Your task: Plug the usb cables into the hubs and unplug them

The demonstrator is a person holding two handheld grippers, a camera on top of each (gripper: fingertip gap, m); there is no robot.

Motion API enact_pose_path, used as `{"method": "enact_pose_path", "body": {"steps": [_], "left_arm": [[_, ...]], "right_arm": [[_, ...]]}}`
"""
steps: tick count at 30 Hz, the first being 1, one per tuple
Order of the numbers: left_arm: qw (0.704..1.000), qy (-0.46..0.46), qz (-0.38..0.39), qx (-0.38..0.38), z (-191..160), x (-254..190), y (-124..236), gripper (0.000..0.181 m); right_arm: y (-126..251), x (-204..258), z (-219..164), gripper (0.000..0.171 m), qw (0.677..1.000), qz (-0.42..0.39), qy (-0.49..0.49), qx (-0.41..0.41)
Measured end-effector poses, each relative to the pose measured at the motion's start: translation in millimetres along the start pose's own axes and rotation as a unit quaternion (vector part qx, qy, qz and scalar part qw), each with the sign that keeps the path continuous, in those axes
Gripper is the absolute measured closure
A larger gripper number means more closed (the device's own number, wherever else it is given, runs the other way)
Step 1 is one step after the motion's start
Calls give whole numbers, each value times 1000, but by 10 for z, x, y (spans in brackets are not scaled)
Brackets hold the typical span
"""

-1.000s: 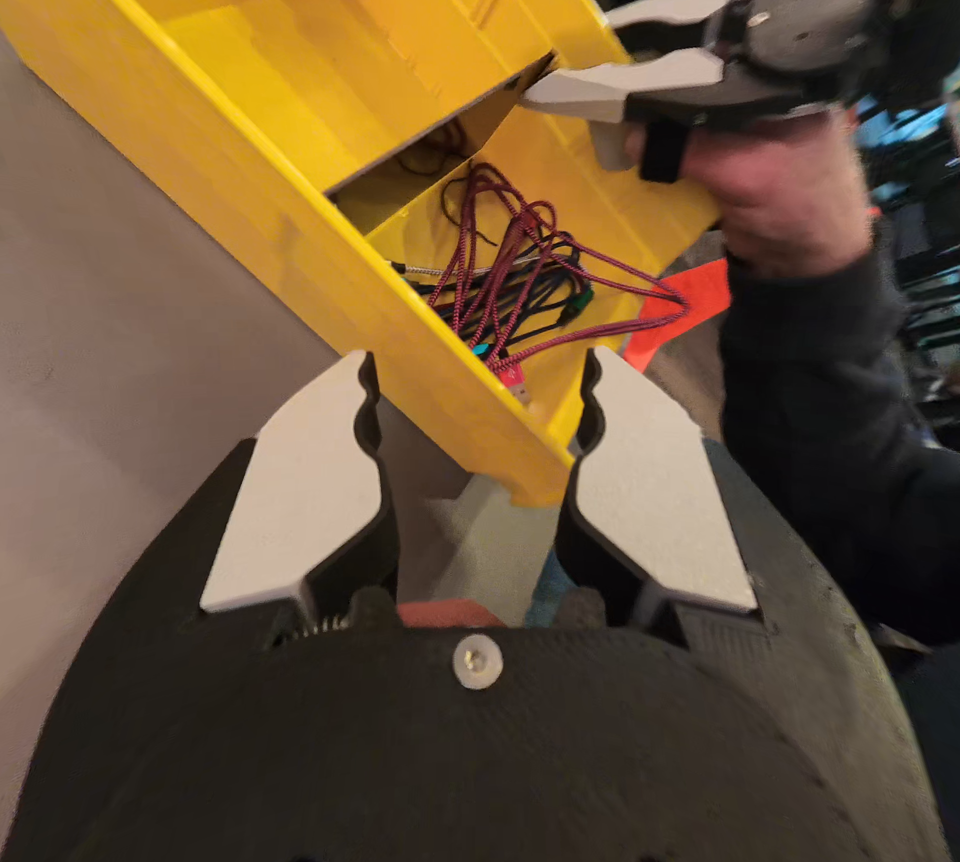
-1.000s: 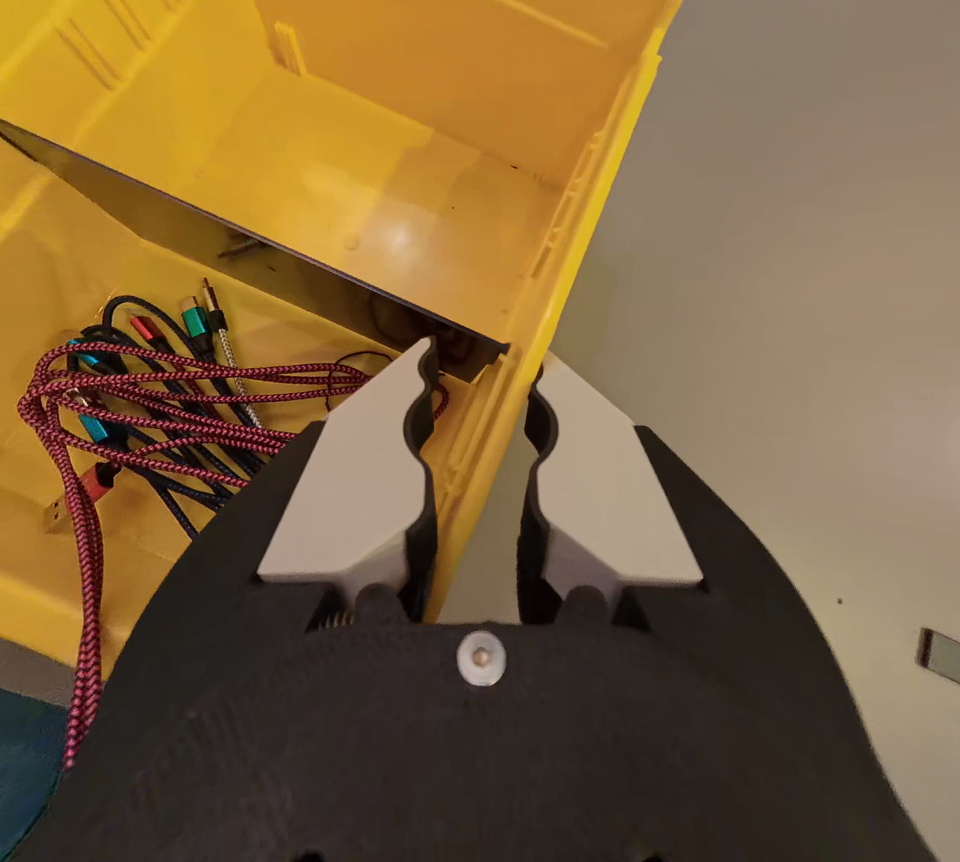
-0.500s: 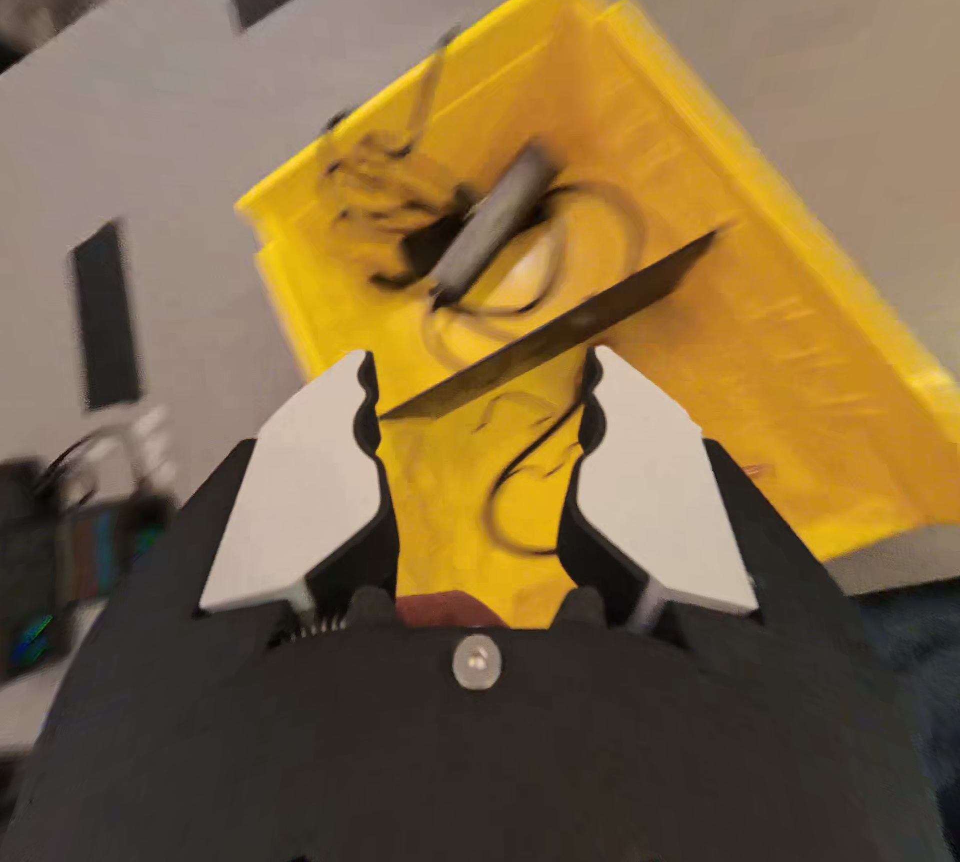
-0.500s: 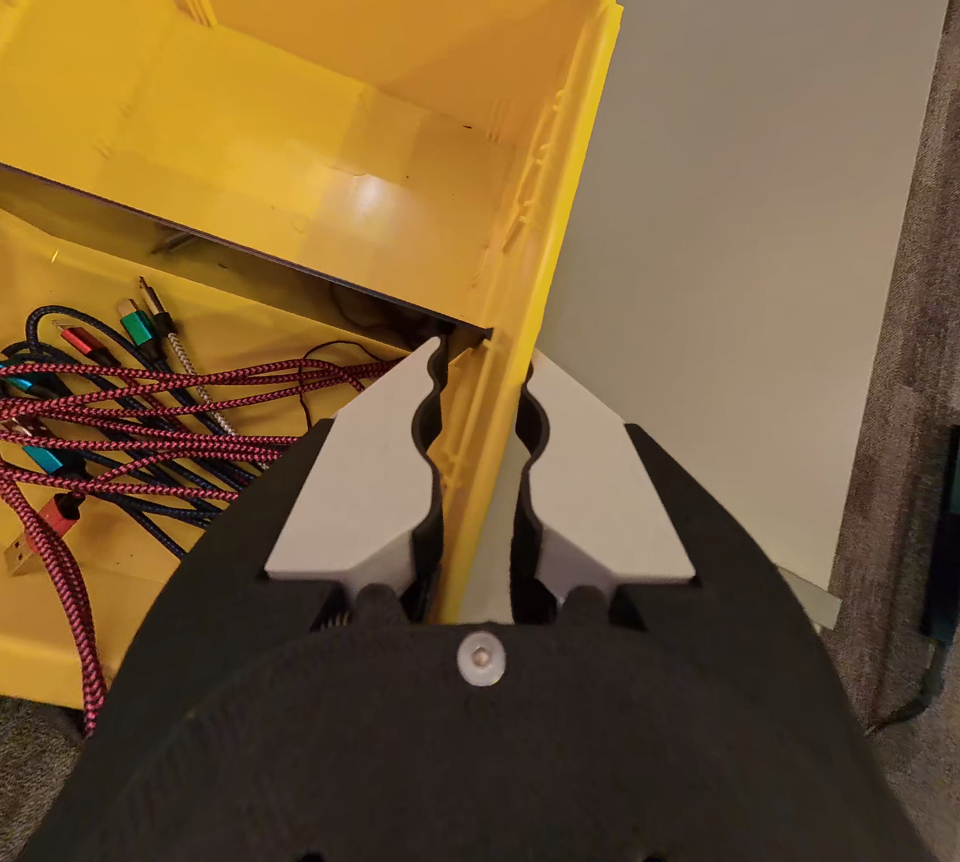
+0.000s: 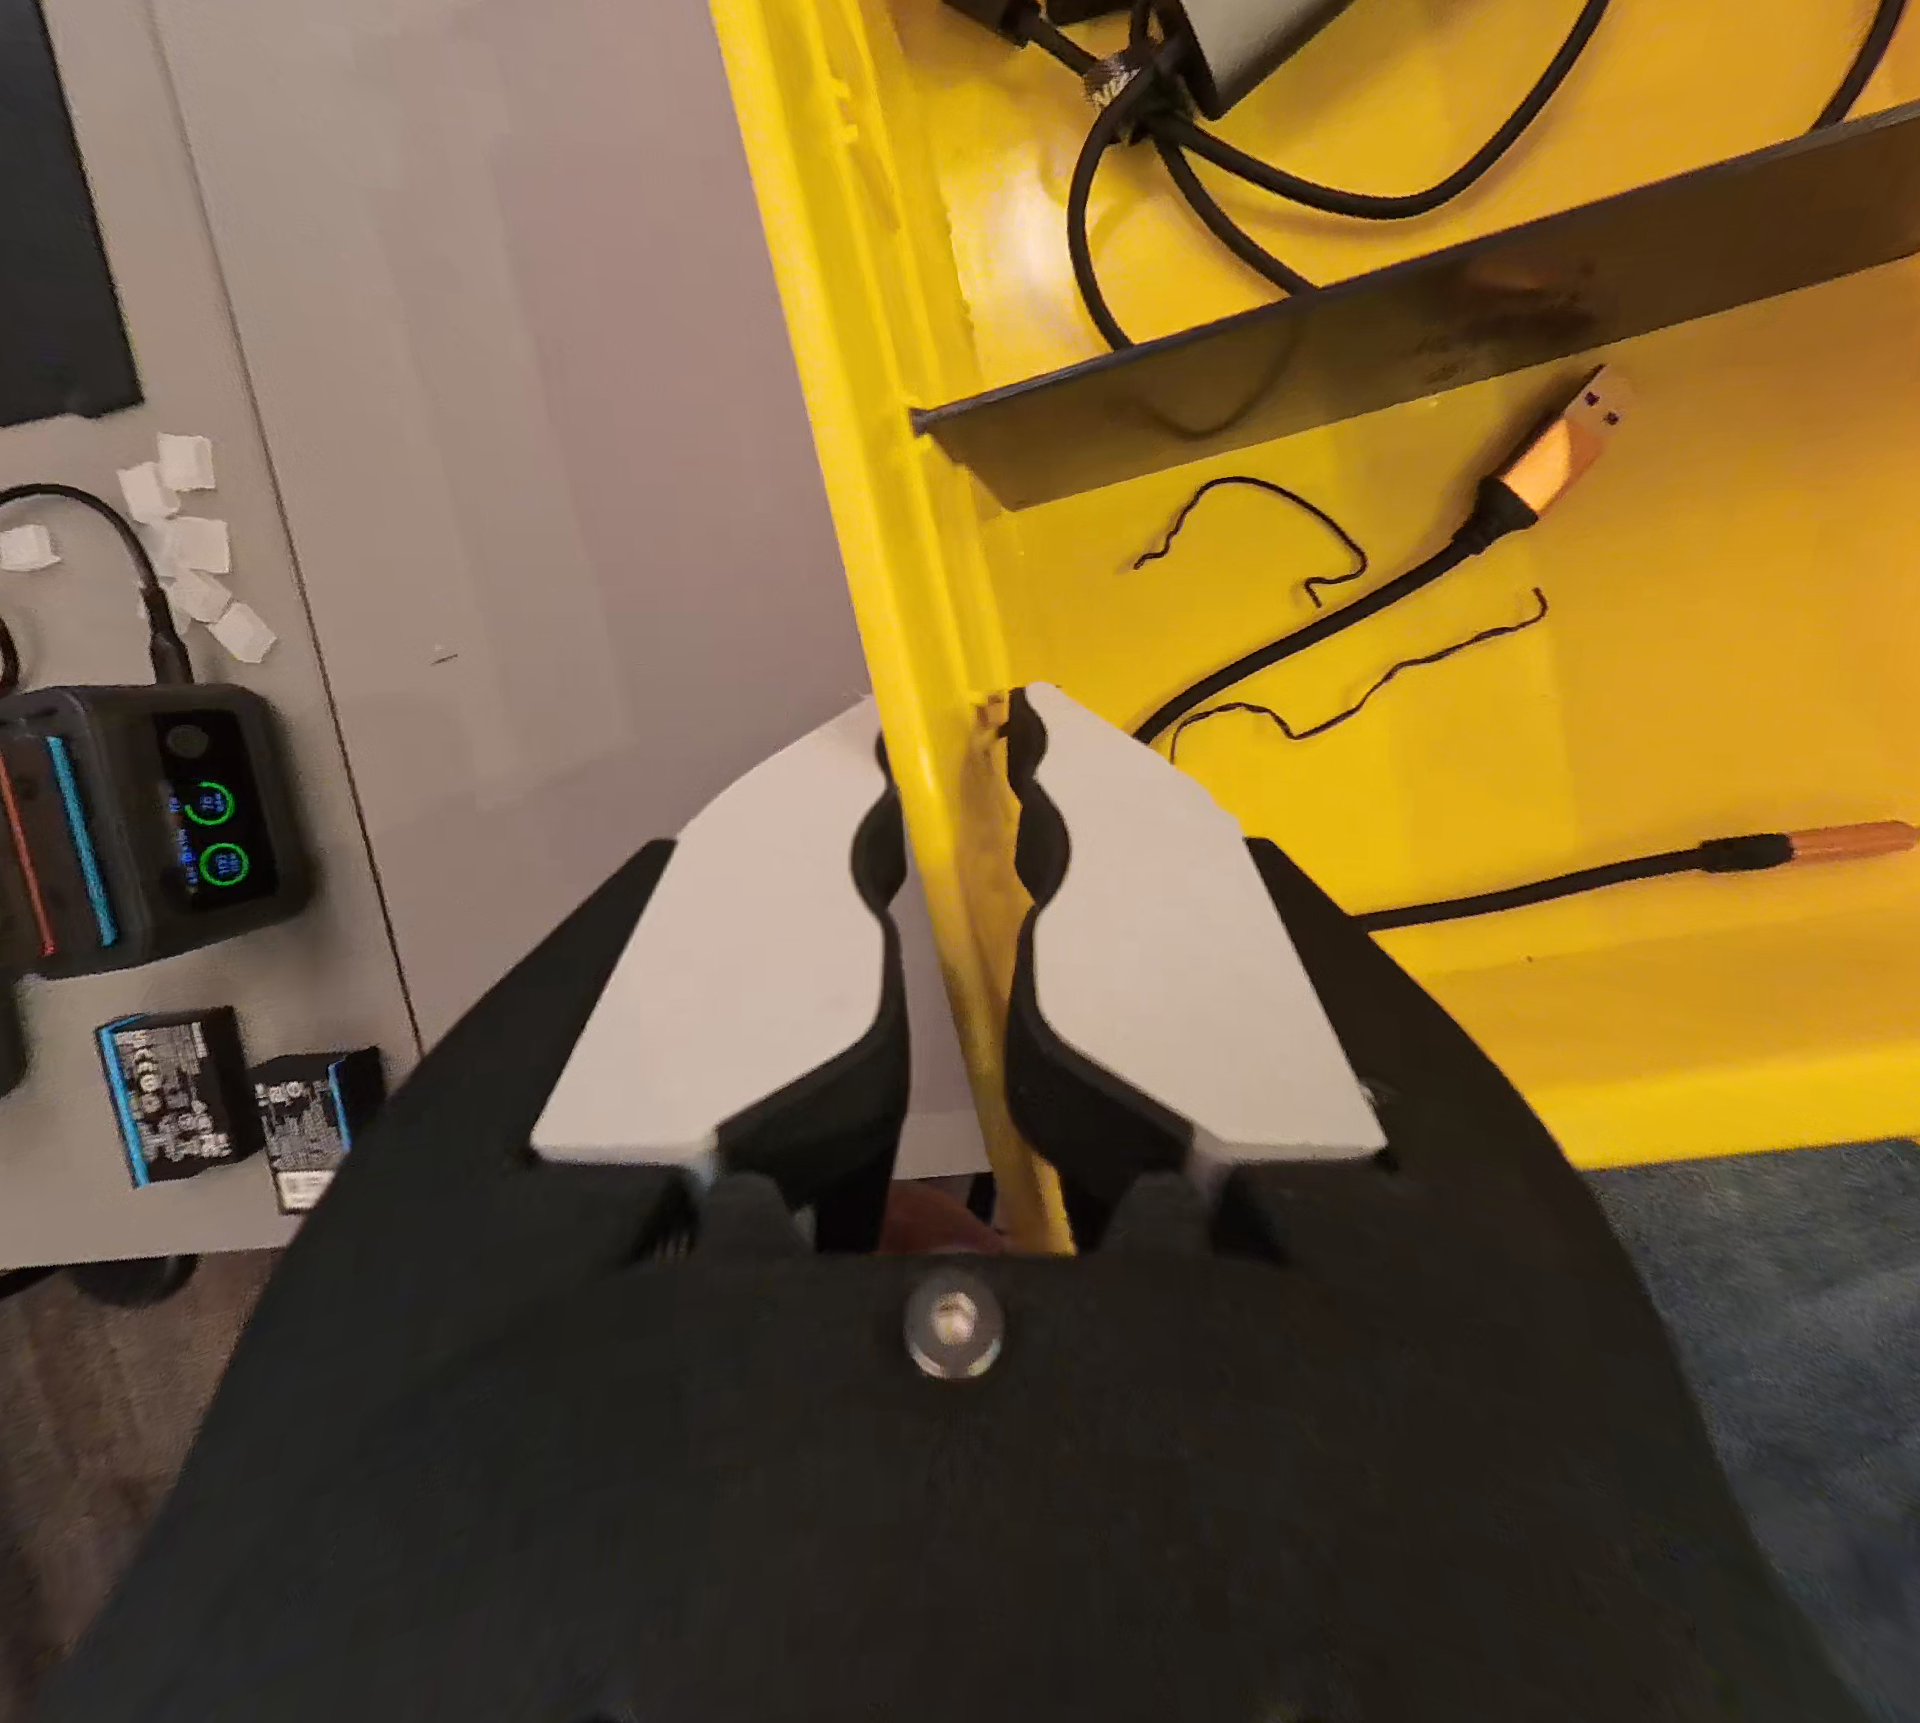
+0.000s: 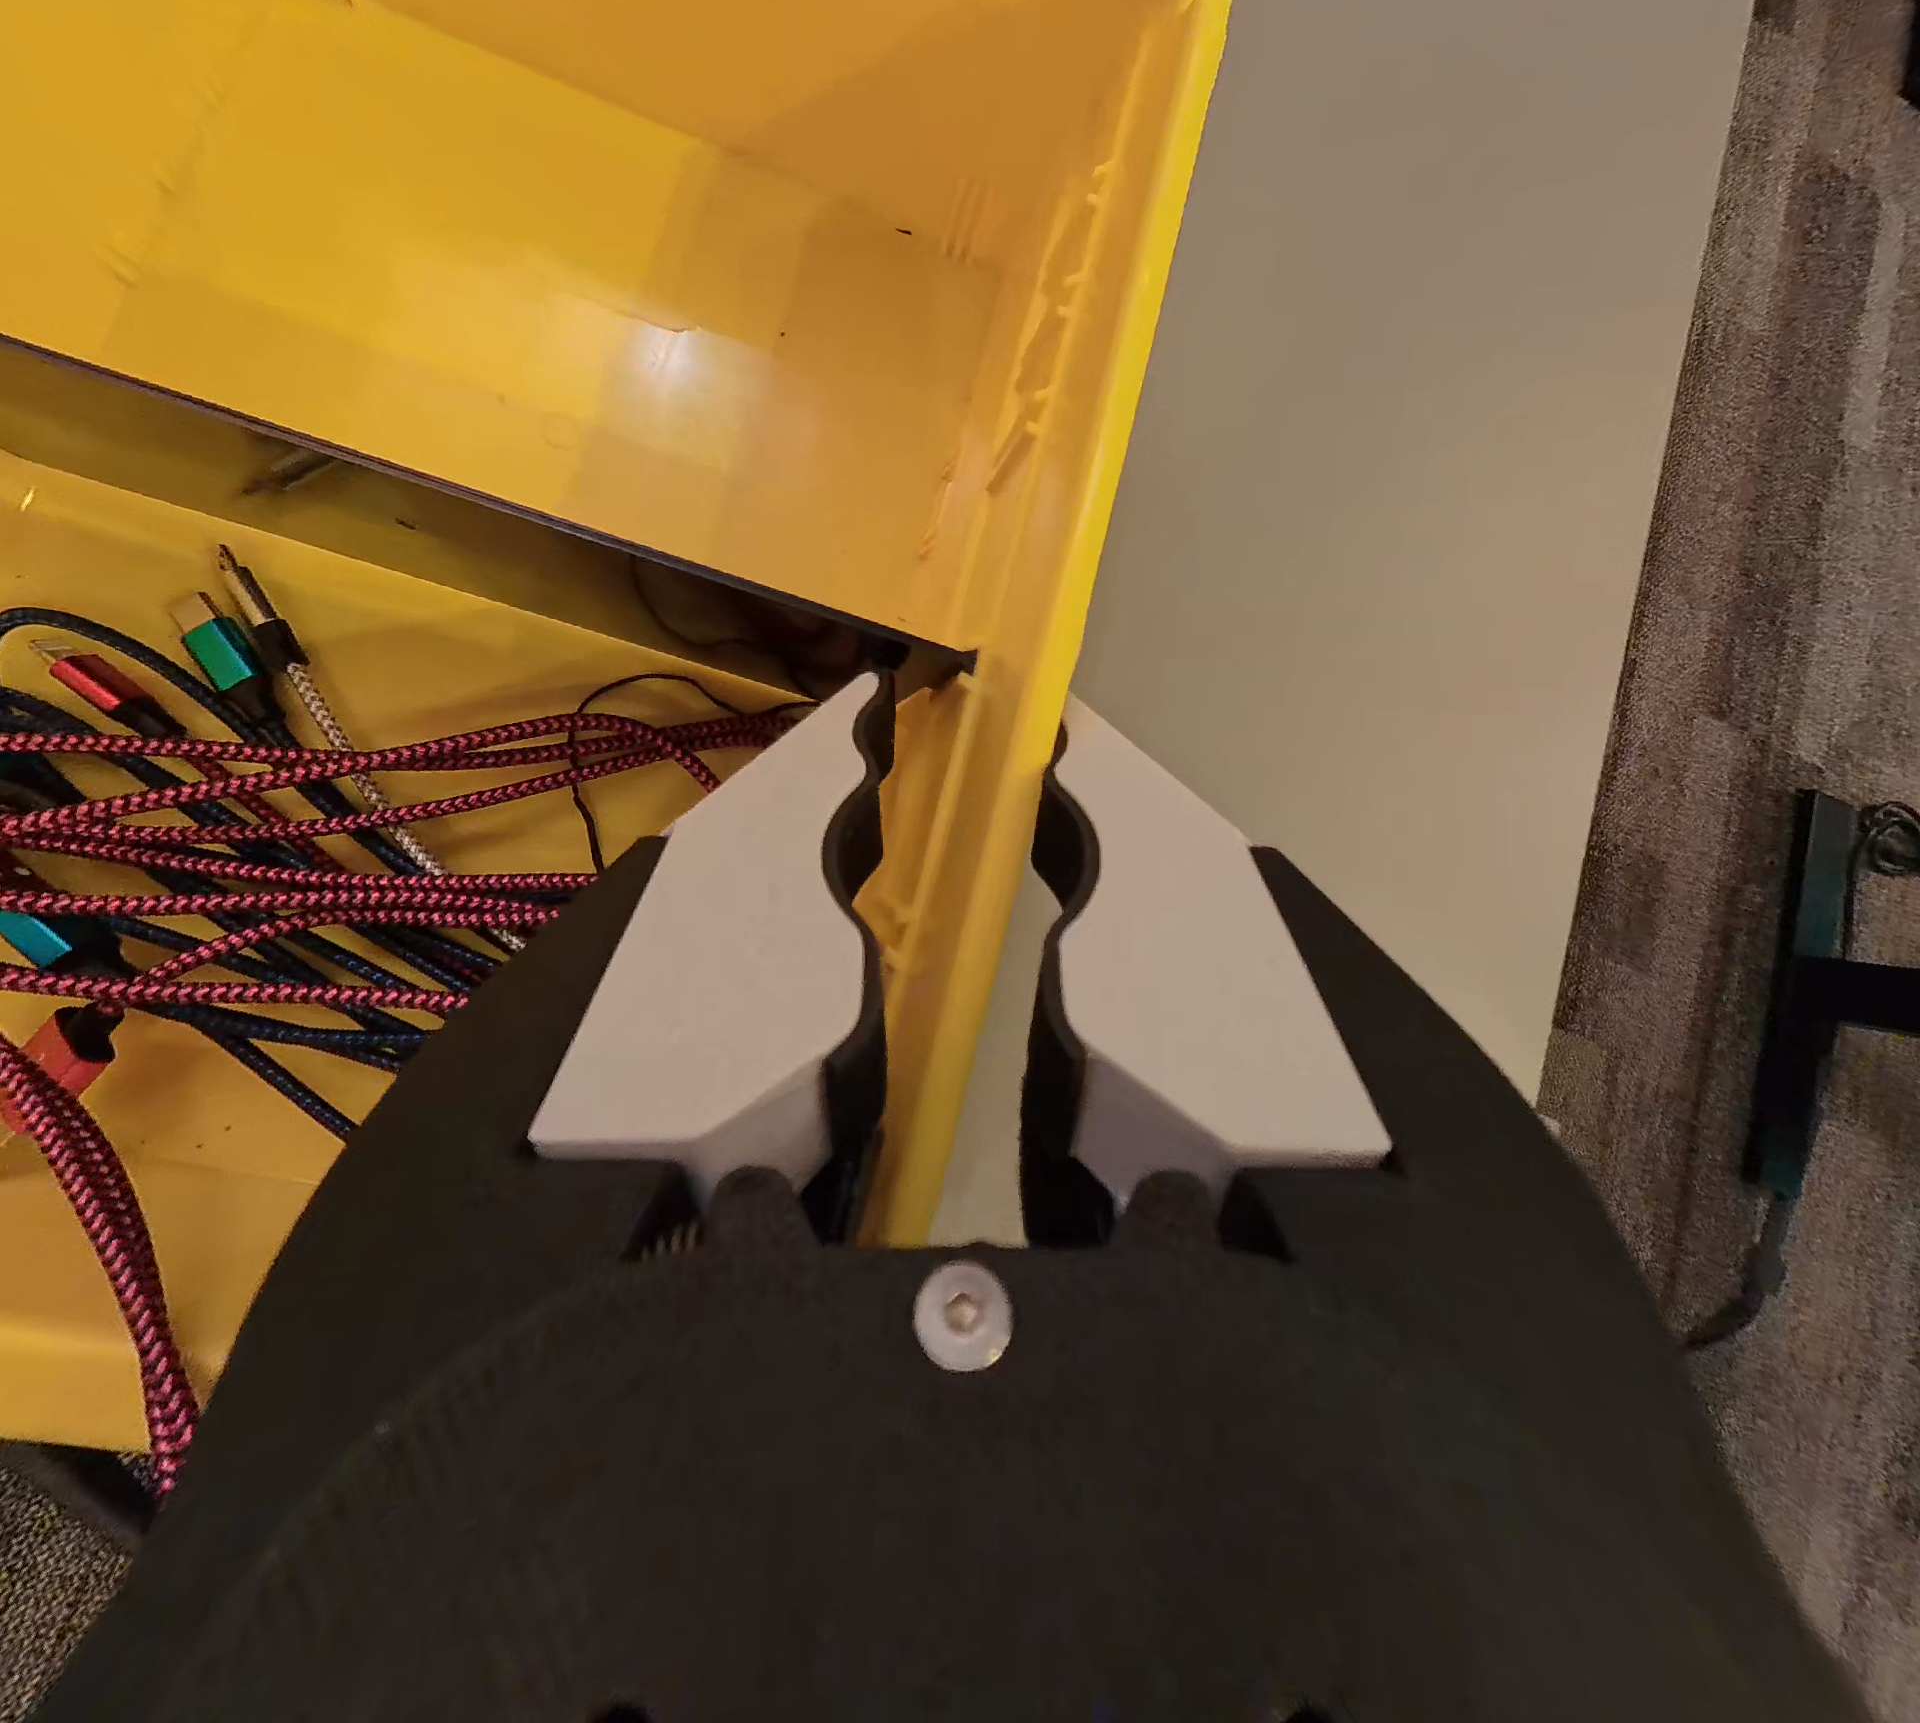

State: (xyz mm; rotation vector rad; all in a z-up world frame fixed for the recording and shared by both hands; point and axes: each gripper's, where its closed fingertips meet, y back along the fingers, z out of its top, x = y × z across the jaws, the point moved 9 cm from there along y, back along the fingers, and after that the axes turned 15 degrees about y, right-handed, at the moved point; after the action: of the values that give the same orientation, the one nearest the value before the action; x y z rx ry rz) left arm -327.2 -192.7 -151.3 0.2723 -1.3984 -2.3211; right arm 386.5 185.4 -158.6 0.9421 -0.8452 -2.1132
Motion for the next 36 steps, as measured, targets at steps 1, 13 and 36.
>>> {"method": "enact_pose_path", "body": {"steps": [1, 13, 36], "left_arm": [[1000, 3, -6, 2, 9, 16, -2, 166], [1000, -7, -24, 1, 35, 474, -49, 167], [934, -342, 11, 104, 1171, -593, -857, 134]], "right_arm": [[3, -21, -20, 149, 1000, -1, -2, 1], [74, -222, -260, 149, 999, -17, -29, 10], [925, 768, 1091, 148, 961, -100, 147, -211]]}}
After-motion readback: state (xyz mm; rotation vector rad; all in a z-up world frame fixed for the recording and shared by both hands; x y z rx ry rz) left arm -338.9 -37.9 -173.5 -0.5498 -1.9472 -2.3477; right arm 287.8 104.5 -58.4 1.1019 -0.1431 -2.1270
